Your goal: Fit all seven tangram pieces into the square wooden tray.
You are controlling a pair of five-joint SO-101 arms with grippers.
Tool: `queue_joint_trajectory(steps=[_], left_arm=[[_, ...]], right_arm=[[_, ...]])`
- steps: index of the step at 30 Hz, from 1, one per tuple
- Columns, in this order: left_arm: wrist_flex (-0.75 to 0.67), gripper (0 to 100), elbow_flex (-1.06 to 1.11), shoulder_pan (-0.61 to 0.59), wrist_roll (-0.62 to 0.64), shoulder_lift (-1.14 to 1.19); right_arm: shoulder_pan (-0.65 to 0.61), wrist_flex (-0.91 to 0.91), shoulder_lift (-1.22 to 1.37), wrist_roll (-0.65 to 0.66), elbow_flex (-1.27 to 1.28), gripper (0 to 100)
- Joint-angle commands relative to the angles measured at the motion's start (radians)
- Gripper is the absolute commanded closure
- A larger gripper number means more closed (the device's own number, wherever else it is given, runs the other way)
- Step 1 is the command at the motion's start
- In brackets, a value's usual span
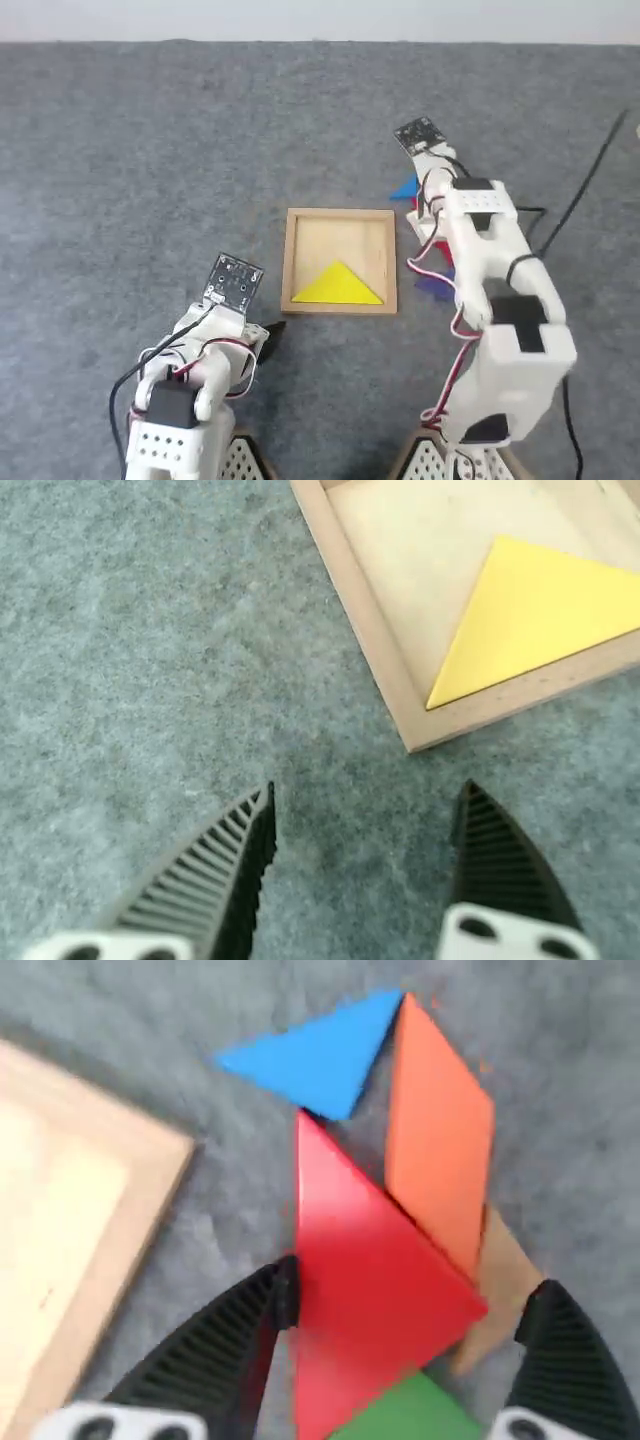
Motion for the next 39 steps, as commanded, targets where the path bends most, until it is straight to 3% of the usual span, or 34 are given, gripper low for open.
queue_joint_trajectory(steps=[1,9,16,25,30,34,39], left_arm=[[0.005,72,-0.012,0.008,0.006,-0.017],[0.005,72,-0.012,0.008,0.006,-0.017],[0.005,72,-0.012,0.008,0.006,-0.017],[0.005,72,-0.012,0.008,0.006,-0.017],[0.005,72,-0.012,0.008,0.006,-0.017],[0.005,72,-0.012,0.008,0.006,-0.017],[0.005,72,-0.012,0.008,0.006,-0.017]], right_arm=[[-0.018,-0.028,0.015,0.014,-0.04,65.3],[-0.027,0.058,0.065,0.012,-0.118,67.1],[-0.024,0.097,0.102,0.006,-0.167,89.0],[0.008,0.099,0.099,-0.037,-0.166,88.0],[0.104,0.111,-0.028,-0.161,-0.127,87.6],[0.085,0.113,-0.2,-0.252,-0.009,87.2],[0.053,0.107,-0.374,-0.327,0.137,75.3]])
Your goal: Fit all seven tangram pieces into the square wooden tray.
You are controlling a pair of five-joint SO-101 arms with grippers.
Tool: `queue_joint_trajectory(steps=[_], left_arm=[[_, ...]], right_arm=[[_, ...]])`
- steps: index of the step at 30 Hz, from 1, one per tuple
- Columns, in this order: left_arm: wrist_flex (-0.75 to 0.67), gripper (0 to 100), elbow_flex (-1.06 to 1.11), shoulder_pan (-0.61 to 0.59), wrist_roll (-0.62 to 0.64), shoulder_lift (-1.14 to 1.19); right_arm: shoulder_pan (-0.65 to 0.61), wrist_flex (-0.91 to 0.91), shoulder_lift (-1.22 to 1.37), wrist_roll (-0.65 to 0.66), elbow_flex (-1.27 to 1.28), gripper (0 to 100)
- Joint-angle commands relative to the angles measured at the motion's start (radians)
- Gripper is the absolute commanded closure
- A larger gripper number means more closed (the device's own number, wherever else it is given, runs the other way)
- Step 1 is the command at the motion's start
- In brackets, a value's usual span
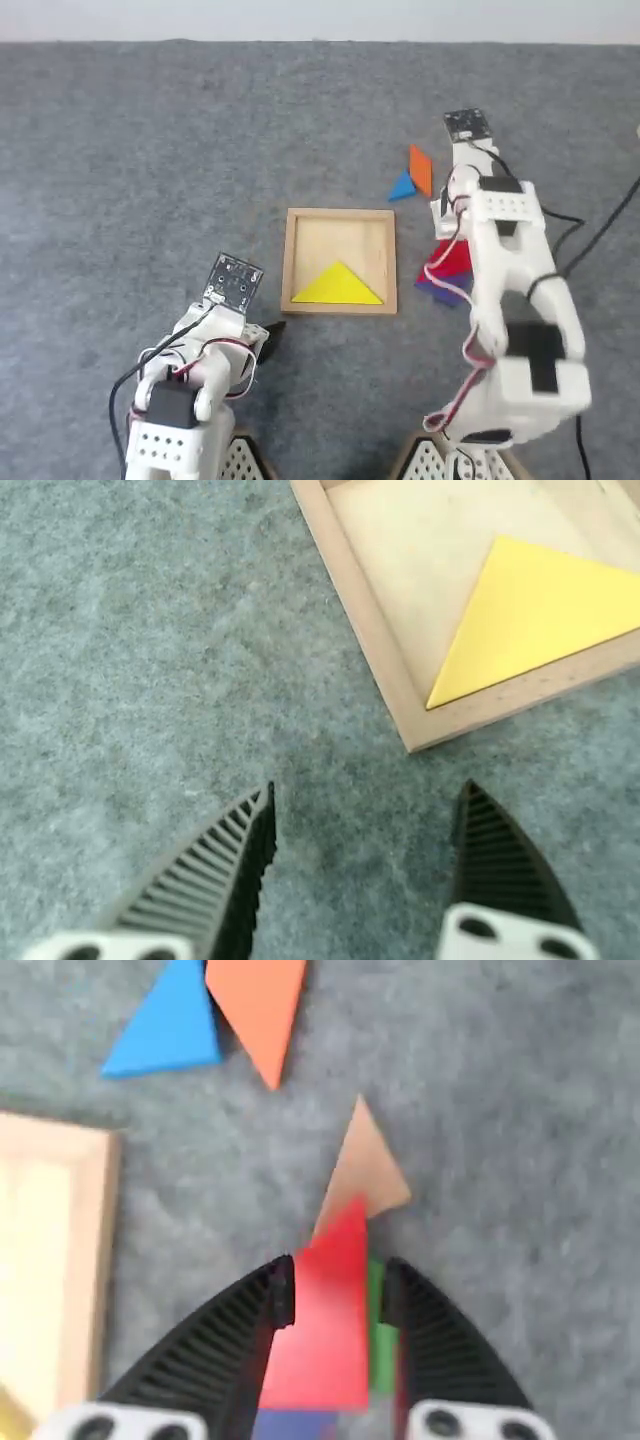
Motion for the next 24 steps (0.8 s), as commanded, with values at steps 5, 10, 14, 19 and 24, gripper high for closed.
queue_joint_trajectory(steps=[5,10,14,19,24], left_arm=[[0.005,72,-0.012,0.008,0.006,-0.017],[0.005,72,-0.012,0.008,0.006,-0.017],[0.005,72,-0.012,0.008,0.006,-0.017],[0.005,72,-0.012,0.008,0.006,-0.017],[0.005,72,-0.012,0.008,0.006,-0.017]], right_arm=[[-0.025,0.001,-0.249,-0.167,0.184,71.6],[-0.108,-0.008,-0.236,-0.27,0.272,75.0],[-0.156,-0.081,-0.191,-0.304,0.262,71.0],[-0.13,-0.11,-0.117,-0.374,0.203,66.6],[-0.134,-0.11,-0.025,-0.348,0.173,66.5]])
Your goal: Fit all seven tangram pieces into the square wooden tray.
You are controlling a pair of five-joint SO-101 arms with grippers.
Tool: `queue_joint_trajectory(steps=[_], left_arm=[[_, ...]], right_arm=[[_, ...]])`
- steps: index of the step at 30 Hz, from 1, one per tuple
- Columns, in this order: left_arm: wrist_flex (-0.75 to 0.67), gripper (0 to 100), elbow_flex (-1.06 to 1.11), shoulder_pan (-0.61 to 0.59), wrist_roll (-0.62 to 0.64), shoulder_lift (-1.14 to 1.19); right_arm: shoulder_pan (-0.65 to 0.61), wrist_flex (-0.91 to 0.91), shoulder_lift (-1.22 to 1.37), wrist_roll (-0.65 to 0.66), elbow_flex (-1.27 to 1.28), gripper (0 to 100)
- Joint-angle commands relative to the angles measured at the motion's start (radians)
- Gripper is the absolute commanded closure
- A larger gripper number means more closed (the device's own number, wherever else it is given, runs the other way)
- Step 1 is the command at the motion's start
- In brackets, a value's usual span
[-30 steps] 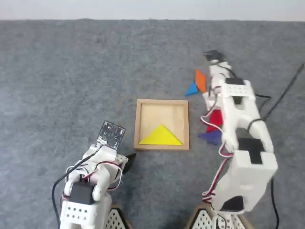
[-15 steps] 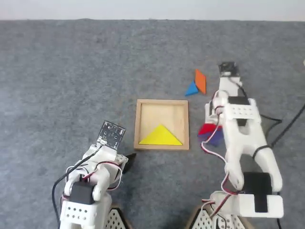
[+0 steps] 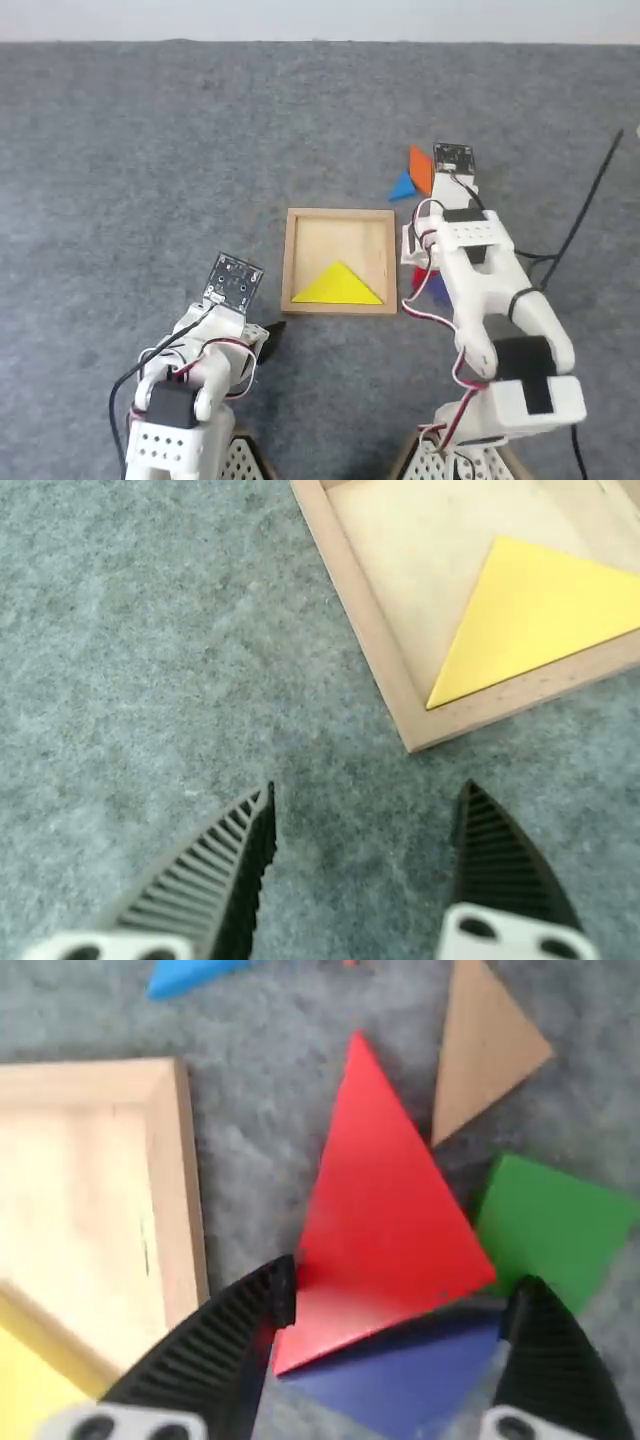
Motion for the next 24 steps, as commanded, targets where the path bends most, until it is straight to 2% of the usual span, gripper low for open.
queue_joint_trajectory(steps=[1,8,16,24], left_arm=[[0.005,72,-0.012,0.008,0.006,-0.017],[0.005,72,-0.012,0.008,0.006,-0.017],[0.005,72,-0.012,0.008,0.006,-0.017],[0.005,72,-0.012,0.008,0.006,-0.017]], right_arm=[[0.008,-0.016,0.051,0.012,-0.071,66.6],[0.008,-0.012,0.108,0.012,-0.135,67.0],[-0.008,0.104,0.09,0.012,-0.135,86.0],[-0.008,0.13,0.091,0.008,-0.138,84.7]])
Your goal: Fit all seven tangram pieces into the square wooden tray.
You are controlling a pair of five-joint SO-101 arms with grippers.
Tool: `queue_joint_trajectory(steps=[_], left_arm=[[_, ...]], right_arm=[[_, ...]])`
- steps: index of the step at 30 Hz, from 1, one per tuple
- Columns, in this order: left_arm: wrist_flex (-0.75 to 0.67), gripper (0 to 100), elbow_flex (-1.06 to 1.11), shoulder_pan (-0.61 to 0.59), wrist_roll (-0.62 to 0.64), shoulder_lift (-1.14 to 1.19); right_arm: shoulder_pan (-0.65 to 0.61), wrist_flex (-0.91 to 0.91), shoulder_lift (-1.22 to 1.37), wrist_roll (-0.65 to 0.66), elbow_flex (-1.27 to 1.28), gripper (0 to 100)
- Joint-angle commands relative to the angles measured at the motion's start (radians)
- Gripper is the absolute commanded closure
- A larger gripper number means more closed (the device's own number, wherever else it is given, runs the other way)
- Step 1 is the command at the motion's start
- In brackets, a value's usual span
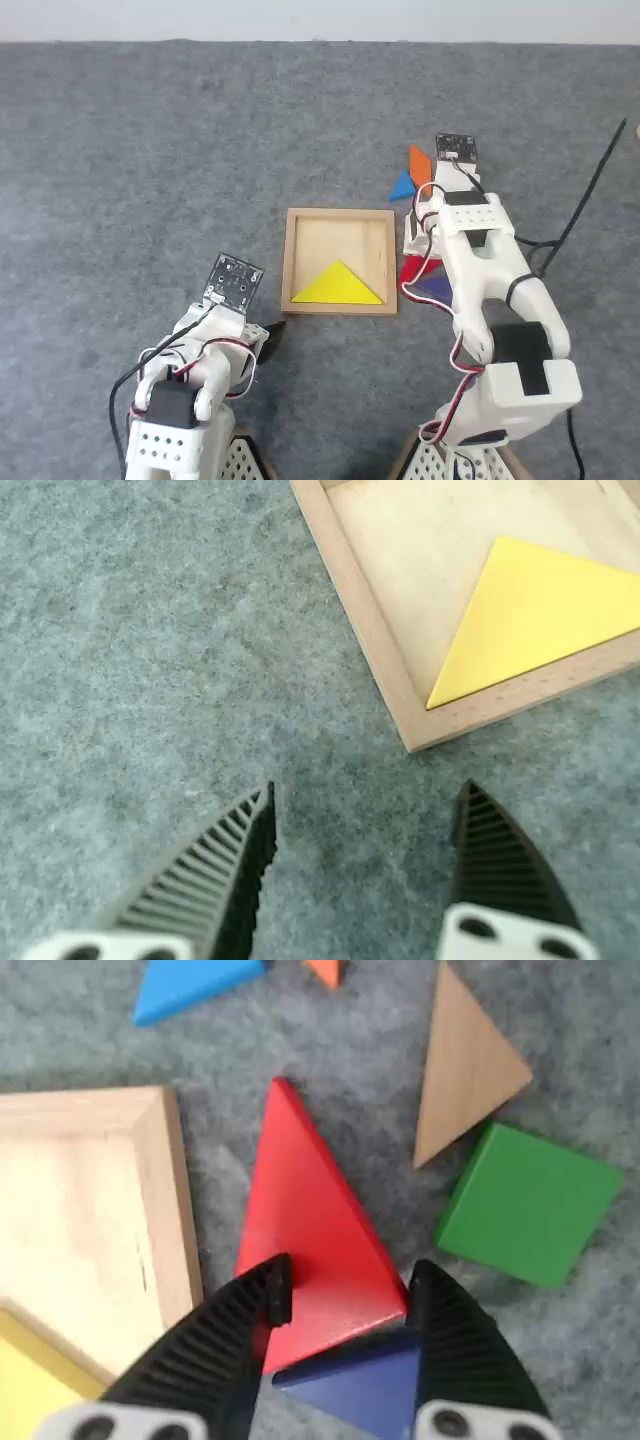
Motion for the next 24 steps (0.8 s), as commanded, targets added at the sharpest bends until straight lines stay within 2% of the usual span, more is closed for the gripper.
queue_joint_trajectory(steps=[1,6,16,24], left_arm=[[0.005,72,-0.012,0.008,0.006,-0.017],[0.005,72,-0.012,0.008,0.006,-0.017],[0.005,72,-0.012,0.008,0.006,-0.017],[0.005,72,-0.012,0.008,0.006,-0.017]], right_arm=[[-0.018,0.019,0.002,0.005,0.002,84.7],[-0.019,0.015,-0.024,0.008,0.0,84.8],[-0.202,0.021,-0.096,0.008,0.005,86.4],[-0.248,0.036,-0.102,0.009,-0.046,87.6]])
